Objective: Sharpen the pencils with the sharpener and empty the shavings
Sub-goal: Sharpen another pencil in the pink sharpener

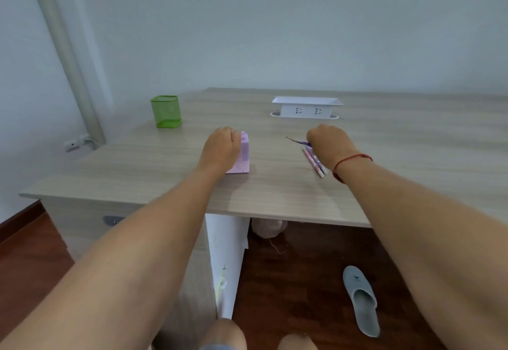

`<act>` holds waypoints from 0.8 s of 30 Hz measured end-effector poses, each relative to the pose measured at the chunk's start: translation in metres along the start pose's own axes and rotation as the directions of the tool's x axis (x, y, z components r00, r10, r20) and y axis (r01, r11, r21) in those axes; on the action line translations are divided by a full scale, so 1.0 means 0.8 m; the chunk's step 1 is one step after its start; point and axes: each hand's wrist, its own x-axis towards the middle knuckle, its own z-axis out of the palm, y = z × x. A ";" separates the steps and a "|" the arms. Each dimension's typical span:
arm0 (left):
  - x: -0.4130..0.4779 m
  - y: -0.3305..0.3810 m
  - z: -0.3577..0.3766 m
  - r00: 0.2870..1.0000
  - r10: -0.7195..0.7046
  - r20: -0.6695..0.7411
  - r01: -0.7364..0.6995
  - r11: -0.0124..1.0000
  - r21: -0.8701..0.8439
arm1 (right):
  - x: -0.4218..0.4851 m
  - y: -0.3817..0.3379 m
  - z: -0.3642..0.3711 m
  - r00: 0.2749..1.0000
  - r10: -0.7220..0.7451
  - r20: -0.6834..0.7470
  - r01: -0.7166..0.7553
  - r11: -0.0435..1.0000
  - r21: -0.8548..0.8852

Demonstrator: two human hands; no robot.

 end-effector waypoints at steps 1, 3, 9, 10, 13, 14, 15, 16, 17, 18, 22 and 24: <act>-0.001 0.004 0.004 1.000 0.001 -0.014 -0.001 1.000 0.002 | -0.001 -0.001 0.003 1.000 0.013 0.005 -0.013 1.000 0.018; -0.007 0.008 0.009 0.998 0.032 -0.051 -0.033 0.999 -0.016 | 0.000 -0.005 0.007 1.000 0.031 0.001 -0.031 0.999 0.041; -0.017 0.016 0.031 0.970 0.062 -0.233 -0.064 0.998 -0.003 | 0.010 -0.005 0.029 0.984 0.175 0.020 -0.175 0.954 0.244; -0.015 0.017 0.034 0.969 0.055 -0.239 -0.057 0.998 -0.001 | 0.014 -0.007 0.034 0.979 0.197 0.048 -0.203 0.931 0.304; -0.010 0.019 0.042 0.964 0.062 -0.258 -0.066 0.998 -0.007 | 0.028 -0.011 0.047 0.963 0.231 0.139 -0.268 0.867 0.419; -0.010 0.019 0.044 0.961 0.073 -0.266 -0.078 0.997 -0.007 | 0.031 -0.013 0.051 0.958 0.235 0.164 -0.284 0.856 0.432; -0.009 0.018 0.045 0.958 0.086 -0.272 -0.091 0.996 -0.006 | 0.035 -0.013 0.055 0.954 0.235 0.186 -0.295 0.846 0.443; -0.008 0.016 0.045 0.956 0.098 -0.276 -0.103 0.995 -0.005 | 0.037 -0.014 0.059 0.952 0.235 0.198 -0.302 0.837 0.457; -0.007 0.014 0.046 0.954 0.107 -0.279 -0.112 0.994 -0.004 | 0.039 -0.015 0.061 0.952 0.232 0.200 -0.301 0.834 0.463; -0.006 0.013 0.046 0.952 0.114 -0.283 -0.121 0.993 -0.005 | 0.040 -0.017 0.062 0.954 0.229 0.192 -0.294 0.836 0.464; -0.003 0.016 0.049 0.945 0.130 -0.301 -0.140 0.990 -0.012 | 0.045 -0.022 0.068 0.961 0.220 0.165 -0.271 0.862 0.428; -0.002 0.020 0.052 0.946 0.127 -0.299 -0.140 0.990 -0.022 | 0.047 -0.024 0.066 0.961 0.225 0.161 -0.274 0.853 0.445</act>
